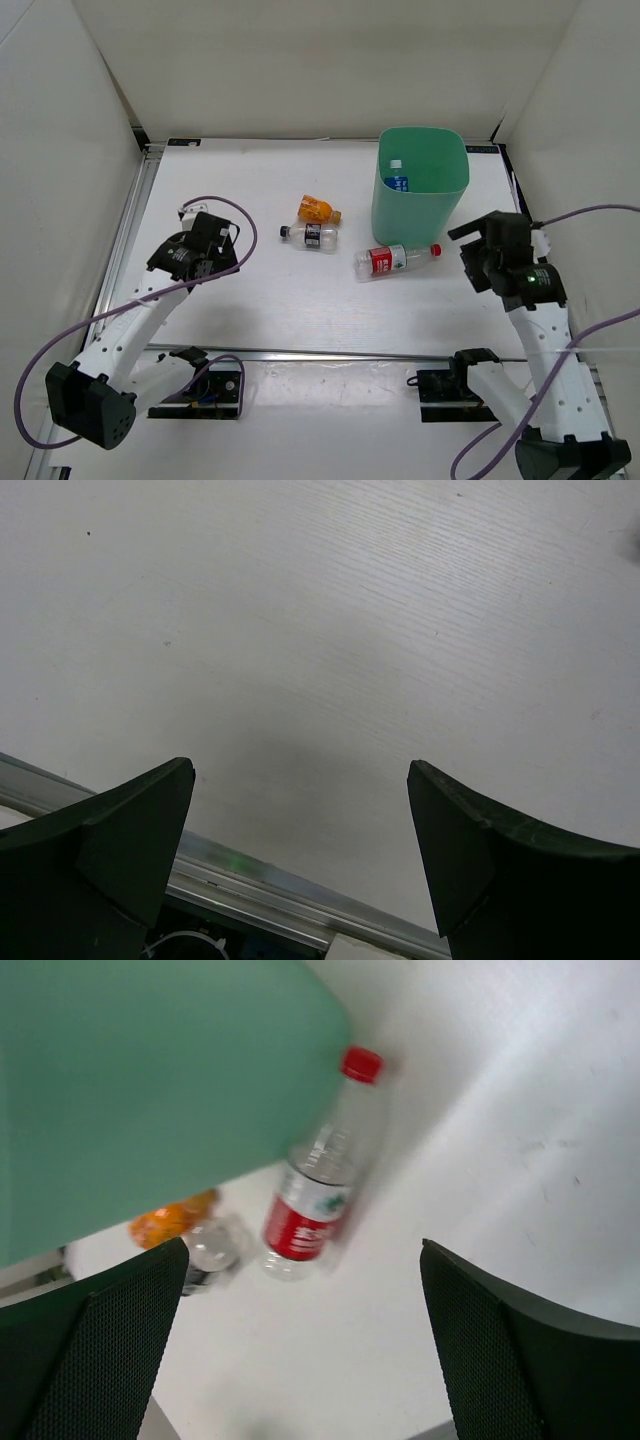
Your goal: Put the plastic bottles in the bin
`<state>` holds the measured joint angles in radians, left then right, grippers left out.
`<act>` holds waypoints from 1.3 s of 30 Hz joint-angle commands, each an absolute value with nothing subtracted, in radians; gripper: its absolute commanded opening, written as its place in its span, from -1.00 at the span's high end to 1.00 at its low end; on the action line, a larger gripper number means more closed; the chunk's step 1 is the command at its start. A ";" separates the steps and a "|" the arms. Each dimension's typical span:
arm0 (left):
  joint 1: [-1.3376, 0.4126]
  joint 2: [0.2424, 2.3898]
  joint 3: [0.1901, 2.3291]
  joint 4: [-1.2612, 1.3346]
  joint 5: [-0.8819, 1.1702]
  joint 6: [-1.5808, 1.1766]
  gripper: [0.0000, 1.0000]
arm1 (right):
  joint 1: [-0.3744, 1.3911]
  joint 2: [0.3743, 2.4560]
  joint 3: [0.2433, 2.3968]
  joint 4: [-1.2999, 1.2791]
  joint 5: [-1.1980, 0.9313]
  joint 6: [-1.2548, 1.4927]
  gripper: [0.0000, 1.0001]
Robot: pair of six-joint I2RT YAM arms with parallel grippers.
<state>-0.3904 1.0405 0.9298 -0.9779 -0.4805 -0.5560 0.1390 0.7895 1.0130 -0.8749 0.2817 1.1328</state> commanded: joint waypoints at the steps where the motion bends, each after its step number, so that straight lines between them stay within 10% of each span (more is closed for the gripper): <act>1: -0.396 1.011 0.927 -0.951 -0.463 -0.537 -0.98 | 0.141 0.776 0.931 -0.911 0.253 1.293 -1.00; 10: -0.416 1.011 0.917 -0.942 -0.453 -0.537 -0.98 | 0.141 0.862 0.583 -0.545 0.130 1.408 -1.00; 39: -0.437 1.069 0.908 -0.942 -0.474 -0.546 -0.98 | 0.206 1.394 0.721 -0.144 0.023 1.402 -1.00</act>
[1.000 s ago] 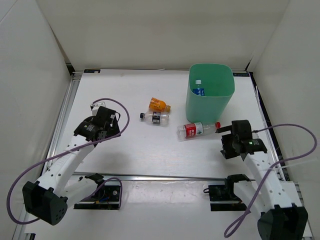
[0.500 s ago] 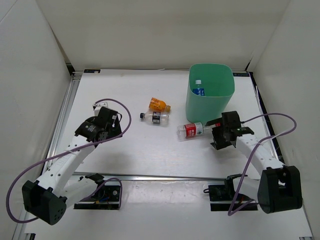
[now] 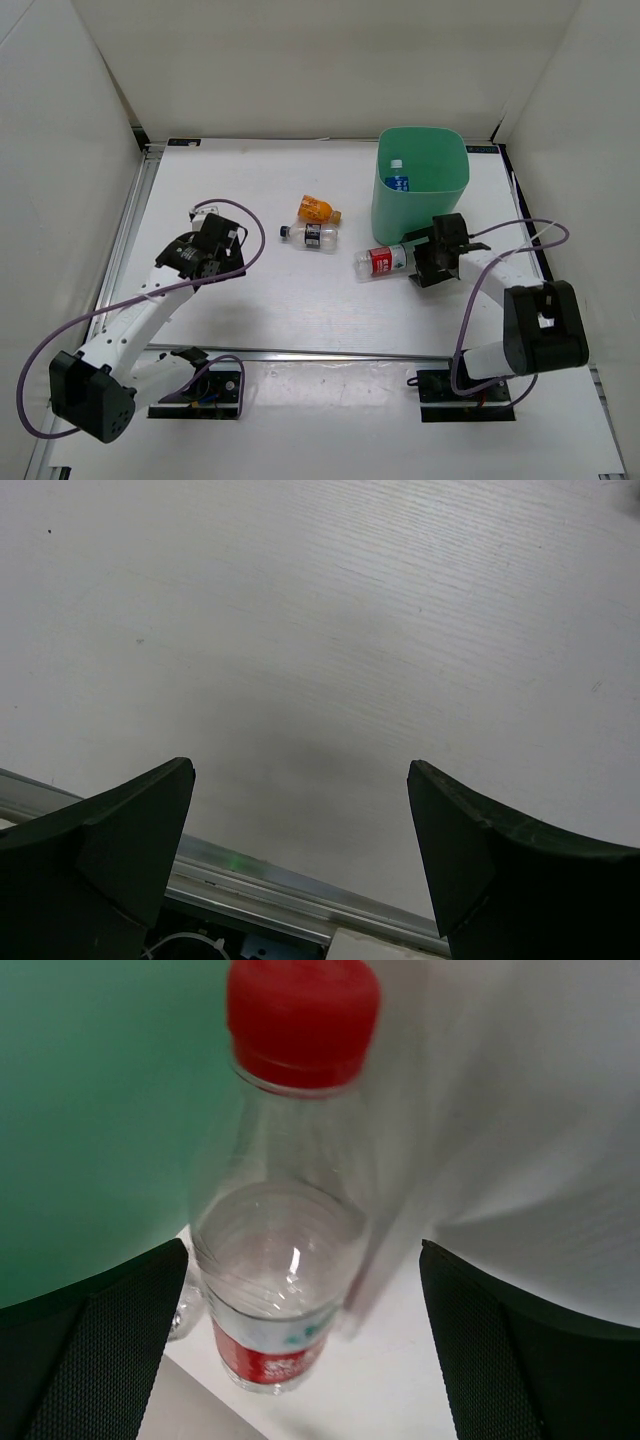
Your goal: Put the plastic bottles in the bin
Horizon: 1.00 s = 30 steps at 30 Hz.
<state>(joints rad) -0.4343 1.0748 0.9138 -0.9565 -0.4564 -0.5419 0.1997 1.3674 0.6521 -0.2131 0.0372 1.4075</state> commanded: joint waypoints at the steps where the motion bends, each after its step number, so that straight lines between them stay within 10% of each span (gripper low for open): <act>1: -0.437 1.078 0.908 -0.942 -0.483 -0.546 -0.98 | 0.206 1.431 0.735 -0.144 0.011 1.402 -1.00; 14: -0.437 1.100 0.917 -0.962 -0.512 -0.568 -0.98 | 0.196 1.552 0.833 -0.285 -0.034 1.362 -0.50; 30: -0.437 1.072 0.917 -0.962 -0.522 -0.577 -0.98 | 0.140 1.228 0.705 -0.425 -0.091 1.079 0.25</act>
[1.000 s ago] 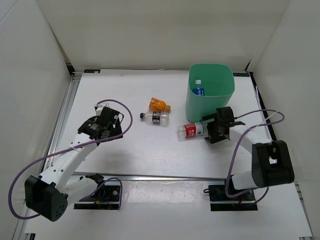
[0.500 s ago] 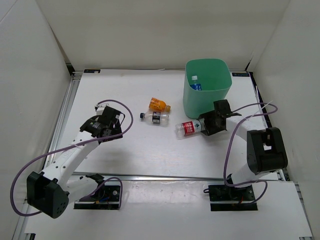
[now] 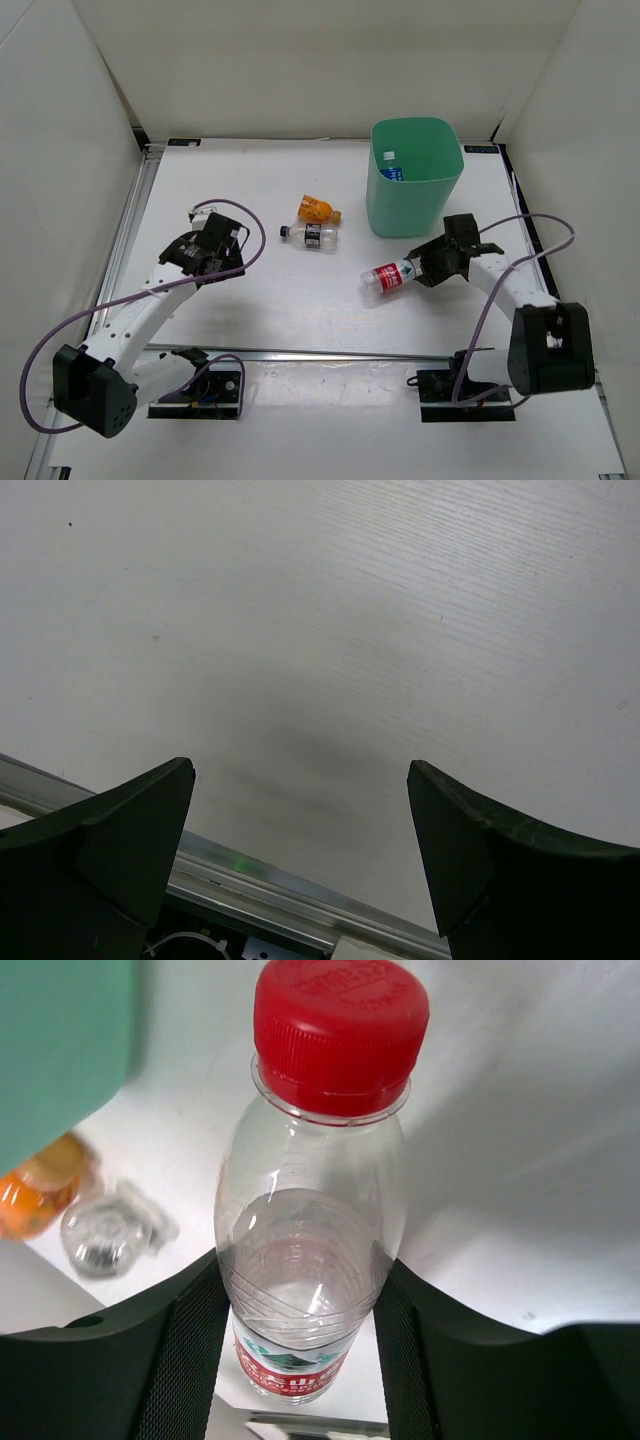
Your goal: Put the plastic bottles in the bin
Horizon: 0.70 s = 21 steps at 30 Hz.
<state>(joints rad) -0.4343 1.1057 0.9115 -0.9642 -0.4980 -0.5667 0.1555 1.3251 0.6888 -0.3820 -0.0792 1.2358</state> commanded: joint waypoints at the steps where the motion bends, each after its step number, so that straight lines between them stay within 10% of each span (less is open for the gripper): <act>1: -0.437 1.072 0.917 -0.962 -0.522 -0.577 -0.98 | 0.140 1.201 0.715 -0.439 -0.091 1.078 0.25; 10: -0.437 1.072 0.917 -0.962 -0.531 -0.577 -0.98 | 0.140 0.962 0.964 -0.563 -0.104 0.885 0.46; 21: -0.446 1.072 0.917 -0.962 -0.502 -0.577 -0.98 | 0.158 1.156 1.564 -0.515 -0.019 0.701 0.46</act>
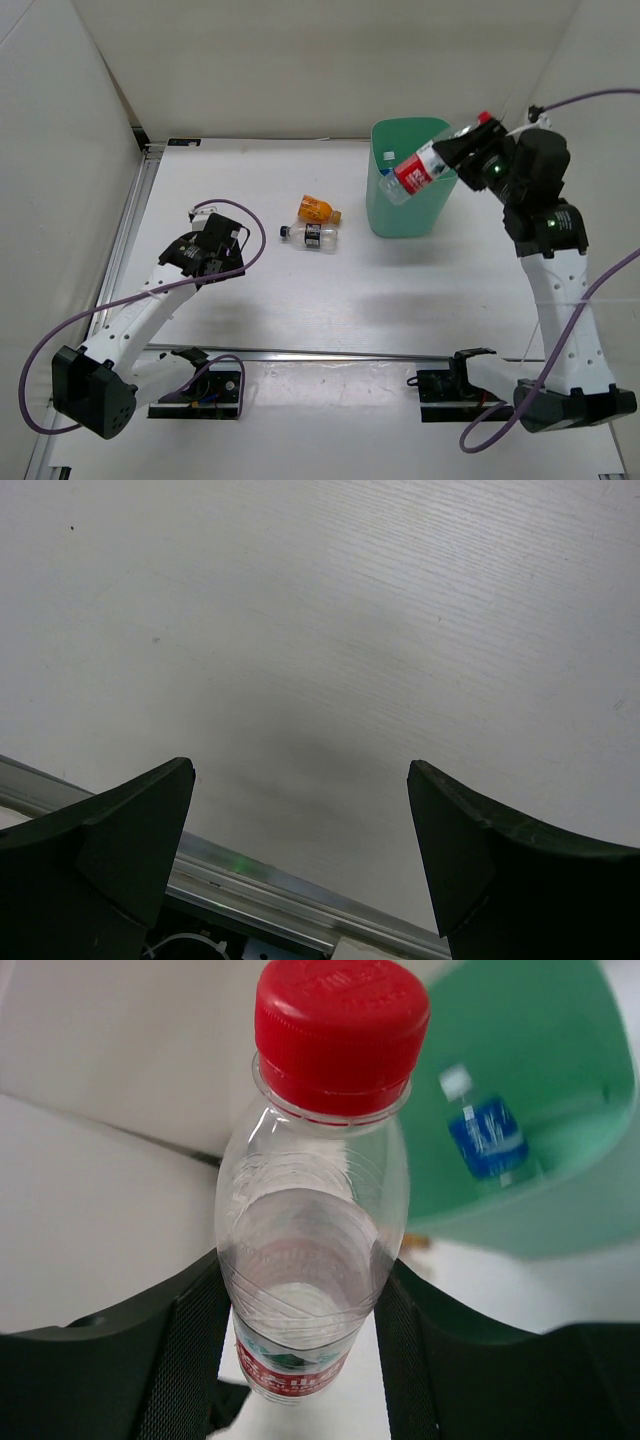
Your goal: Put the plastic bottles in the bin
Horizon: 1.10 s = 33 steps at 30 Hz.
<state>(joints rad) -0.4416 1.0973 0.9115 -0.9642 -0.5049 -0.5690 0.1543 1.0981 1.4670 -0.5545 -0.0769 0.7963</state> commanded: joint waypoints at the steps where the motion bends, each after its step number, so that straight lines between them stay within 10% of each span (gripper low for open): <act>1: -0.446 1.072 0.908 -0.962 -0.502 -0.568 -0.98 | 0.158 1.214 1.606 -0.500 0.029 0.690 0.46; 13: -0.446 1.063 0.908 -0.953 -0.492 -0.568 -0.98 | 0.158 1.635 2.002 -0.437 0.235 0.420 0.29; 20: -0.446 1.086 0.929 -0.985 -0.561 -0.597 -0.98 | 0.167 1.681 1.961 -0.457 0.239 0.413 -0.19; 24: -0.446 1.124 0.953 -1.009 -0.556 -0.597 -0.98 | 0.167 1.649 1.930 -0.475 0.239 0.469 -0.80; 33: -0.313 1.301 1.266 -1.051 -0.353 -0.695 -0.98 | 0.176 1.572 1.939 -0.511 0.236 0.474 -0.89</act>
